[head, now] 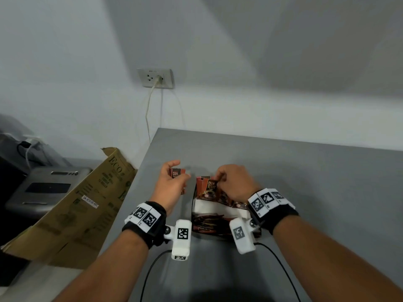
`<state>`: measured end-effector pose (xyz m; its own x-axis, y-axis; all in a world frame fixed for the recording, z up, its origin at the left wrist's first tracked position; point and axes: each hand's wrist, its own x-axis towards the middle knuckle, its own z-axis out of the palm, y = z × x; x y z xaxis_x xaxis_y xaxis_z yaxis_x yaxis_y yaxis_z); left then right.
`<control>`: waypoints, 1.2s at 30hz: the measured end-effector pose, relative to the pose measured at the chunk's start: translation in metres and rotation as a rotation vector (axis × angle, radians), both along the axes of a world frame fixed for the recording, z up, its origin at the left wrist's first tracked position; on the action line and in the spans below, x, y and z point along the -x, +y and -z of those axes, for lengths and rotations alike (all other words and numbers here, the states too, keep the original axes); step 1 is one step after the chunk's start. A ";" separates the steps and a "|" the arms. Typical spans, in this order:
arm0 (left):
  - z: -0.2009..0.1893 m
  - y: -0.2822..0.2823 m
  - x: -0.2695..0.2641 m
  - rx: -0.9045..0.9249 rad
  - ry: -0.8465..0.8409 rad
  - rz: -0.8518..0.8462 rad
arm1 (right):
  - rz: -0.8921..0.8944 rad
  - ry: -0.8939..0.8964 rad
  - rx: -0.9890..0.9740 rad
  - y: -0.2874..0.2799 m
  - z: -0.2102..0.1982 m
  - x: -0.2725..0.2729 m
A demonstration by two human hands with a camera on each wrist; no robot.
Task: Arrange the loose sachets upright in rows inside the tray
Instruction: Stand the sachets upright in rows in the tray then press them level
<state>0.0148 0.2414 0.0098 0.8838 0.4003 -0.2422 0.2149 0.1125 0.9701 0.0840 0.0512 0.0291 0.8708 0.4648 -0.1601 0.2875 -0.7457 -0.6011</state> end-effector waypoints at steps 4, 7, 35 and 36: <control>0.006 0.001 0.002 -0.022 0.021 0.015 | -0.052 0.002 0.076 0.023 0.014 0.003; 0.009 0.001 0.003 -0.016 0.032 0.031 | -0.054 0.006 0.119 0.030 0.021 0.001; 0.009 -0.009 0.001 -0.017 0.049 0.106 | 0.038 0.034 -0.189 0.004 -0.003 -0.008; 0.011 -0.005 0.001 -0.030 0.062 0.063 | 0.035 0.036 -0.144 0.002 -0.001 -0.008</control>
<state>0.0140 0.2367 -0.0013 0.8913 0.3518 -0.2861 0.2804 0.0682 0.9575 0.0925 0.0536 0.0304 0.8820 0.4543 -0.1253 0.2390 -0.6604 -0.7118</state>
